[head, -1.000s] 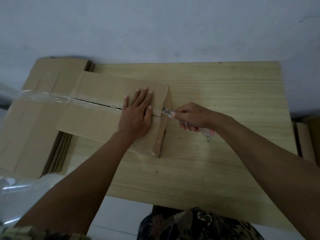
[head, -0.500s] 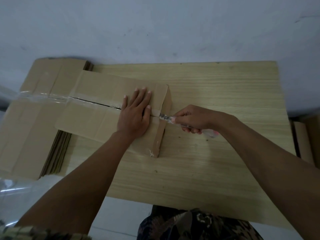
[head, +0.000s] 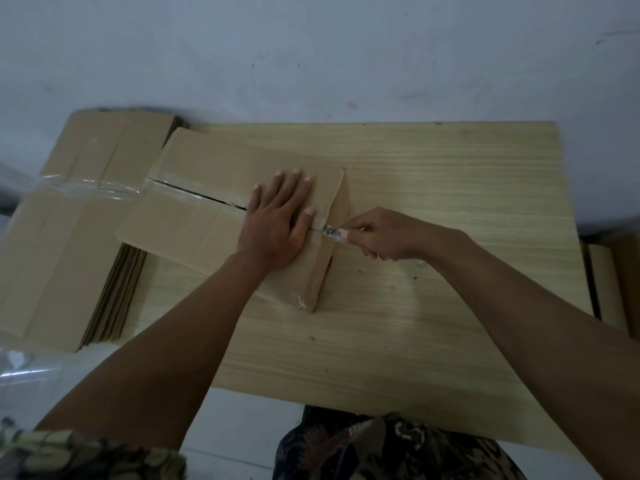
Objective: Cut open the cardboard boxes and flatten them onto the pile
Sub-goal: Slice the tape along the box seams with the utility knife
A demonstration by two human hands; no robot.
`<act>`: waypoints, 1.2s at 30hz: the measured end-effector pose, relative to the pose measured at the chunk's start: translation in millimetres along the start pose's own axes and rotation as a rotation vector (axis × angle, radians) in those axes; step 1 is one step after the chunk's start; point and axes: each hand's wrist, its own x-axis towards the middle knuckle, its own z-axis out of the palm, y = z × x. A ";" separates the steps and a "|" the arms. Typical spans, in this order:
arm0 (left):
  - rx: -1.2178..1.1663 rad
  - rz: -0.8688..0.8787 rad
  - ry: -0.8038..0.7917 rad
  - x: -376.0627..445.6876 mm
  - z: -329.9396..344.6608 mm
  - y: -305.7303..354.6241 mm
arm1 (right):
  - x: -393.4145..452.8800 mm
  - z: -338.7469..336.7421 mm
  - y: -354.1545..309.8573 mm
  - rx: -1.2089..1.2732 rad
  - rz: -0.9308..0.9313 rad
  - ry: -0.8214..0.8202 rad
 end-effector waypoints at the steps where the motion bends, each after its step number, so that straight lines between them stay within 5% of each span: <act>1: -0.004 0.004 -0.005 -0.4 -0.3 -1.6 | -1.4 0.8 0.9 0.017 0.002 0.002; 8: -0.079 0.164 0.170 -11.3 -14.6 0.6 | -1.3 4.5 5.4 -0.016 0.000 0.077; 10: -0.020 0.207 0.114 -27.2 -19.3 1.0 | -1.7 4.0 4.1 -0.038 -0.001 0.083; 23: -0.073 0.230 0.364 -49.1 -16.1 5.6 | -1.9 13.3 -0.4 -0.203 -0.036 0.150; 36: -0.142 0.266 0.355 -47.6 -13.3 -7.8 | -5.0 35.3 -0.4 0.060 -0.006 0.159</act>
